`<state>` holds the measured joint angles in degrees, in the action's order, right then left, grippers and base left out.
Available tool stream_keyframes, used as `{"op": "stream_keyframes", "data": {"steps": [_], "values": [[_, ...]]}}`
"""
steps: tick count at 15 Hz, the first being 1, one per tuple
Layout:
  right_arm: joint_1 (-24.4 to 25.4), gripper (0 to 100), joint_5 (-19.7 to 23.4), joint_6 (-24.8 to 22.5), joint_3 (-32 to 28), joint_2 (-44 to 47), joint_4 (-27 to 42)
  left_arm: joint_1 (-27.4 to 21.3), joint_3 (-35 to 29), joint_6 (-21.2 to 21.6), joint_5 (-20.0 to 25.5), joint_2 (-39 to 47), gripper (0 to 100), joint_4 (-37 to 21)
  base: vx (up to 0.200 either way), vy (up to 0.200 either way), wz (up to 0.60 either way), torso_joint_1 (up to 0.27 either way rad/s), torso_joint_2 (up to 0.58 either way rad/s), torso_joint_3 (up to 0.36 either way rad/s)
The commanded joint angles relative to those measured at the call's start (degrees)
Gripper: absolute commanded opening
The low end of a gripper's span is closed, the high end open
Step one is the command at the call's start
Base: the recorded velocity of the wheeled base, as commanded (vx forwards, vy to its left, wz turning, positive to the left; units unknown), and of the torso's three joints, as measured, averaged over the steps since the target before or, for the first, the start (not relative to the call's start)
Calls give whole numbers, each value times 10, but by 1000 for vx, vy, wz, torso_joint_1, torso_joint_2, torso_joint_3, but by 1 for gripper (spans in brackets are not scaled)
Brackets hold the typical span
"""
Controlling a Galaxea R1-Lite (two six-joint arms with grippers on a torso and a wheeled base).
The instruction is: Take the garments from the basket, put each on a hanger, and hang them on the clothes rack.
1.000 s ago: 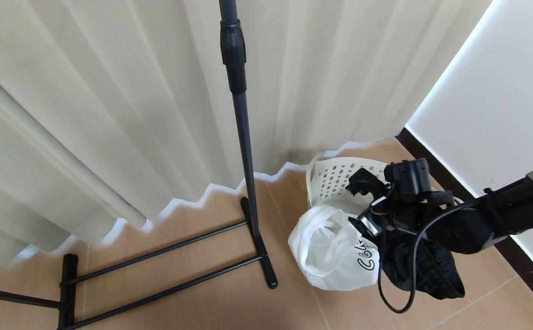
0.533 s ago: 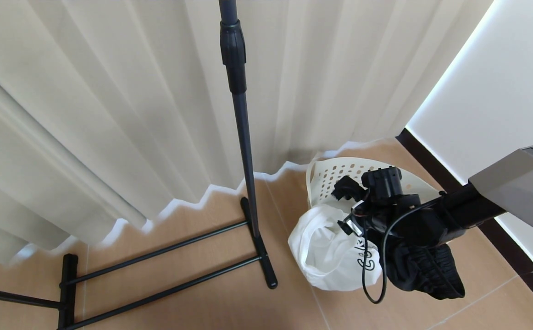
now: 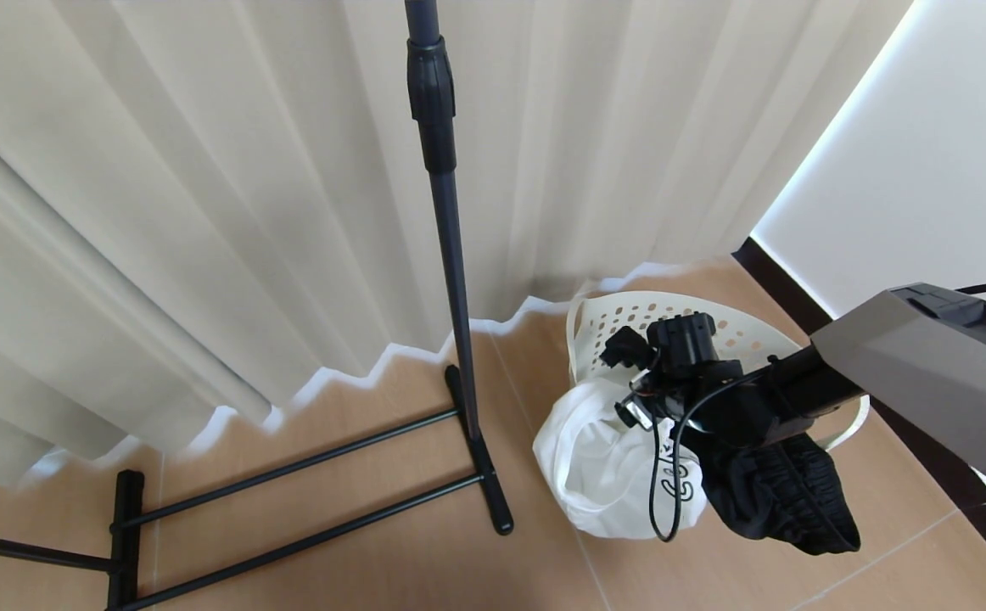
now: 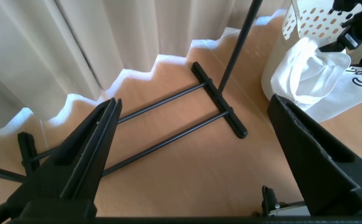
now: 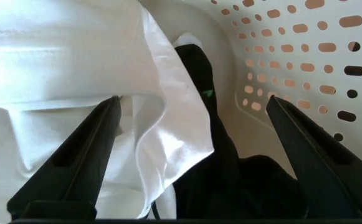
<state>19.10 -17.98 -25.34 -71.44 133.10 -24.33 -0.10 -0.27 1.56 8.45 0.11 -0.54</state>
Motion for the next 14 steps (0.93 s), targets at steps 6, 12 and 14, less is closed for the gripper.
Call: {"op": "stream_keyframes", "data": {"steps": [6, 12, 14], "values": [[-2, 0, 1, 2, -24, 15, -1, 0, 0, 0, 0, 1, 100, 0, 0, 0, 0, 0, 0, 0], [1, 0, 14, 61, 84, -73, -56, 0, 0, -1, 0, 0, 100, 0, 0, 0, 0, 0, 0, 0], [18, 0, 27, 80, 181, -163, -124, 0, 0, 0, 0, 0, 100, 0, 0, 0, 0, 0, 0, 0]]}}
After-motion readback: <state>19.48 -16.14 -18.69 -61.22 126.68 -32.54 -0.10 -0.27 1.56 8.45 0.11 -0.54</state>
